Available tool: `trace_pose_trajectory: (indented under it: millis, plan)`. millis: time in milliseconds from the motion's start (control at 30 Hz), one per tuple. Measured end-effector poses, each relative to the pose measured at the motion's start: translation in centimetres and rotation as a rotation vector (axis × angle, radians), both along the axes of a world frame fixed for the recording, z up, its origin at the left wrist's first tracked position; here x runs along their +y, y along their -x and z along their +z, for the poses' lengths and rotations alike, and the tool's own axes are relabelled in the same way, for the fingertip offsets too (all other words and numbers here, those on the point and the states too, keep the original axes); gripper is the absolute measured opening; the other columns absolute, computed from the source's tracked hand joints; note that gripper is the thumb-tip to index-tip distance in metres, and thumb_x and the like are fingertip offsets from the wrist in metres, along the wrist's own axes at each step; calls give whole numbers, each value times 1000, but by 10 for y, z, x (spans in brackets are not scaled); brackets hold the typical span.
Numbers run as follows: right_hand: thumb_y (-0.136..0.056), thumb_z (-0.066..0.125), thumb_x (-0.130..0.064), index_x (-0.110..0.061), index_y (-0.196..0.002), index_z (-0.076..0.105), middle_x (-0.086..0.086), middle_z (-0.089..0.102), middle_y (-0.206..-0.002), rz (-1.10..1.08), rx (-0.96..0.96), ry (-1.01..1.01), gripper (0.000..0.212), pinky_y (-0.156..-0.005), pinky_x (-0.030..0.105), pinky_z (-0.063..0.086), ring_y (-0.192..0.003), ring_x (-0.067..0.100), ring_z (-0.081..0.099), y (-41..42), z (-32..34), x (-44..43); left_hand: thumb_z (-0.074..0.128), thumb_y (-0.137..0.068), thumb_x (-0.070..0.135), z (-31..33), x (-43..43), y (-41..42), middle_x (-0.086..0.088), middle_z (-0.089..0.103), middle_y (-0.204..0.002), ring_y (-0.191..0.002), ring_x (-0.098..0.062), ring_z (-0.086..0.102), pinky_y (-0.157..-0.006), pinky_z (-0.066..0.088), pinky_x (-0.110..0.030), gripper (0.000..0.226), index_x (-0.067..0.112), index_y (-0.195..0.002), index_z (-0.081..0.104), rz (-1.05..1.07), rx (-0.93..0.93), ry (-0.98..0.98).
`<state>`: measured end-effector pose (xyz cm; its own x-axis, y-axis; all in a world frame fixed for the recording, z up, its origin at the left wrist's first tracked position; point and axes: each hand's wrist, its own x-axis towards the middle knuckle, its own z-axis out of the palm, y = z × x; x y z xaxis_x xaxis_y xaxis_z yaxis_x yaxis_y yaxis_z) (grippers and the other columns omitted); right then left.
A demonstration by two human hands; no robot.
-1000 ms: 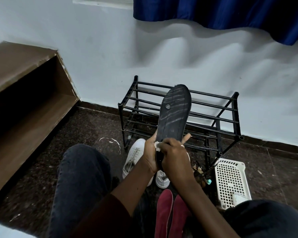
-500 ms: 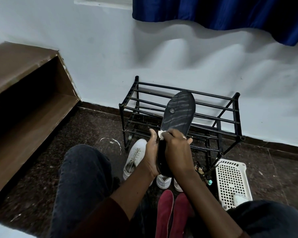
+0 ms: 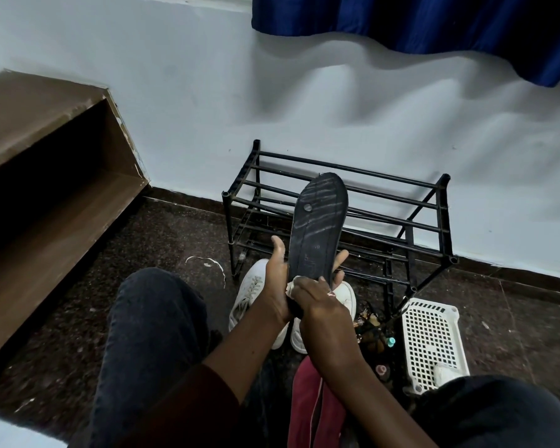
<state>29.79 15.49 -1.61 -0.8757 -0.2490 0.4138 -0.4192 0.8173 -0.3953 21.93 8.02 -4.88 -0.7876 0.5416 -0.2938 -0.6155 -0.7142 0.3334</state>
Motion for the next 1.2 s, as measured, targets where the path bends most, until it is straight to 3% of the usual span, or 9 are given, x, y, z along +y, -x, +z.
trace_pose_trajectory:
  millis: [167, 267, 400, 533, 700, 800, 933, 1033, 1200]
  plan:
    - [-66, 53, -5, -8, -75, 67, 5, 67, -91, -145, -34, -120, 18, -48, 26, 48, -69, 23, 64, 27, 5, 1, 30, -90, 67, 1, 1, -2, -14, 54, -132, -125, -27, 51, -105, 39, -40, 74, 9, -125, 60, -30, 8, 34]
    - [-72, 40, -7, -7, -72, 66, 4, 67, -88, -185, -17, -110, 26, -42, 25, 43, -64, 22, 63, 40, 9, 0, 33, -89, 66, -3, 0, -2, -12, 68, -100, -115, -22, 57, -113, 30, -33, 73, 5, -105, 69, -62, 56, 5]
    - [-62, 54, 1, -10, -64, 61, 0, 60, -72, -69, -29, -28, 13, -45, 19, 31, -52, 15, 58, 29, 8, -3, 25, -92, 67, -1, -5, 0, -18, 57, -127, -115, -29, 59, -92, 51, -40, 77, 6, -124, 61, -31, 25, 7]
    - [-65, 33, -8, -10, -73, 64, 1, 62, -82, 94, -74, 17, 32, -48, 21, 44, -65, 17, 62, 2, -1, 1, 24, -88, 70, 0, -12, 5, -21, 58, -124, -86, -31, 67, -74, 56, -34, 83, 4, -122, 62, 3, 11, 29]
    - [-64, 31, -10, -7, -82, 69, 5, 68, -95, 114, -46, -62, 42, -51, 24, 53, -75, 19, 68, -3, -4, 10, 25, -90, 68, -2, -11, 1, -23, 57, -125, -90, -30, 66, -73, 57, -35, 80, 4, -127, 57, 29, -13, 14]
    - [-62, 43, -5, -6, -81, 67, 7, 67, -93, 73, -92, -80, 31, -49, 27, 52, -73, 24, 67, 12, -2, 10, 28, -91, 66, -1, -7, -2, -21, 52, -134, -111, -29, 60, -84, 54, -39, 76, 6, -130, 55, 37, -21, 17]
    - [-56, 59, 11, -6, -72, 65, 4, 65, -82, -18, -83, -11, 24, -46, 22, 43, -62, 20, 63, 35, 4, 5, 28, -91, 64, -2, -3, -7, -18, 60, -125, -121, -29, 54, -110, 32, -41, 74, 6, -116, 67, -16, -23, 19]
    - [-55, 60, 19, -6, -72, 65, 3, 65, -81, -56, -64, 63, 30, -48, 24, 42, -63, 17, 62, 38, 2, -1, 30, -91, 64, -2, -3, -7, -19, 59, -126, -131, -30, 43, -116, 21, -43, 74, 5, -116, 67, -45, -12, 9]
    - [-55, 55, 12, -11, -72, 61, -3, 61, -77, 45, -105, 136, 30, -52, 23, 42, -64, 8, 58, 11, -9, 3, 28, -93, 62, 1, -7, 2, -21, 53, -132, -113, -31, 60, -85, 54, -43, 74, 2, -121, 63, 53, -44, -31]
